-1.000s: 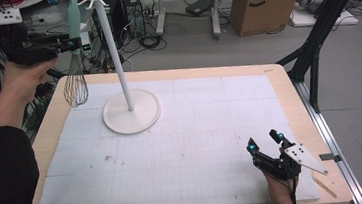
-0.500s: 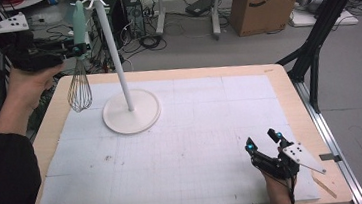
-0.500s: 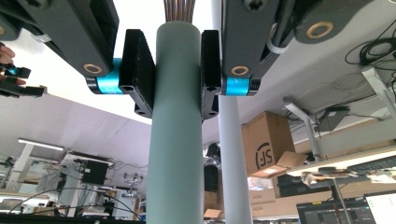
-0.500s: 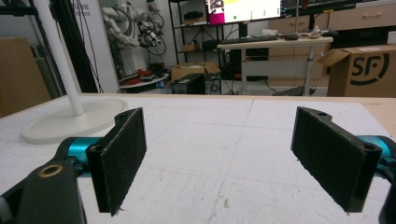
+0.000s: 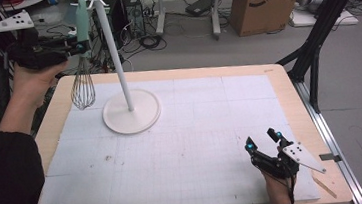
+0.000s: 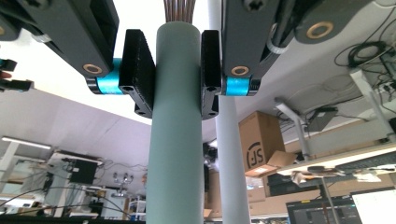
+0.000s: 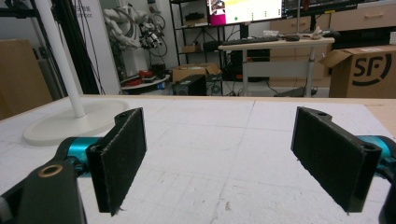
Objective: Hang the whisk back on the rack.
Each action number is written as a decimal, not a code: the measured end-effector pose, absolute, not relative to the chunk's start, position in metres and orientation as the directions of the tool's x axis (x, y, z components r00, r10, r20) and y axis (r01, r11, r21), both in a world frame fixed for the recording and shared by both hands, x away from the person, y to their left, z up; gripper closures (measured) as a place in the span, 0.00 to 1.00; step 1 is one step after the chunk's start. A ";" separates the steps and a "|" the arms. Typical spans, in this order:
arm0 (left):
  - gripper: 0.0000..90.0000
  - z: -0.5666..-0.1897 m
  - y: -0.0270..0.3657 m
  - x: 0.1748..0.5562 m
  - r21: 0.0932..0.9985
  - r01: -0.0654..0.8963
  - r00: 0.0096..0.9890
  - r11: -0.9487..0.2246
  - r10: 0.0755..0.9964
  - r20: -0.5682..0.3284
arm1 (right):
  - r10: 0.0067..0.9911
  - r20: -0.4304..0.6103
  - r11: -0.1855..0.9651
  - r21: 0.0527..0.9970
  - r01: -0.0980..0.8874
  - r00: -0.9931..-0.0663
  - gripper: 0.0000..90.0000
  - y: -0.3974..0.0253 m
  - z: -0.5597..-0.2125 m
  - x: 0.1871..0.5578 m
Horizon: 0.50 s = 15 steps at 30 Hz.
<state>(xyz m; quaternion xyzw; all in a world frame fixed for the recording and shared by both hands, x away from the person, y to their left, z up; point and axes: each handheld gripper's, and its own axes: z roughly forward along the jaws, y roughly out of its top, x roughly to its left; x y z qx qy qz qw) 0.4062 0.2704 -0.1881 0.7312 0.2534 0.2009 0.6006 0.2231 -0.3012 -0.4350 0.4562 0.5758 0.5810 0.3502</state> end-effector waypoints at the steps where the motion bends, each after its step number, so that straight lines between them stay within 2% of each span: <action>1: 0.77 -0.188 0.269 0.406 0.979 0.133 0.786 -0.152 0.618 -0.011 | 0.933 0.126 -0.091 0.989 0.118 -0.338 0.19 -0.301 -0.435 0.223; 15: 0.77 -0.188 0.261 0.409 0.974 0.152 0.738 -0.170 0.675 0.003 | 0.933 0.127 -0.093 0.989 0.116 -0.336 0.19 -0.302 -0.435 0.223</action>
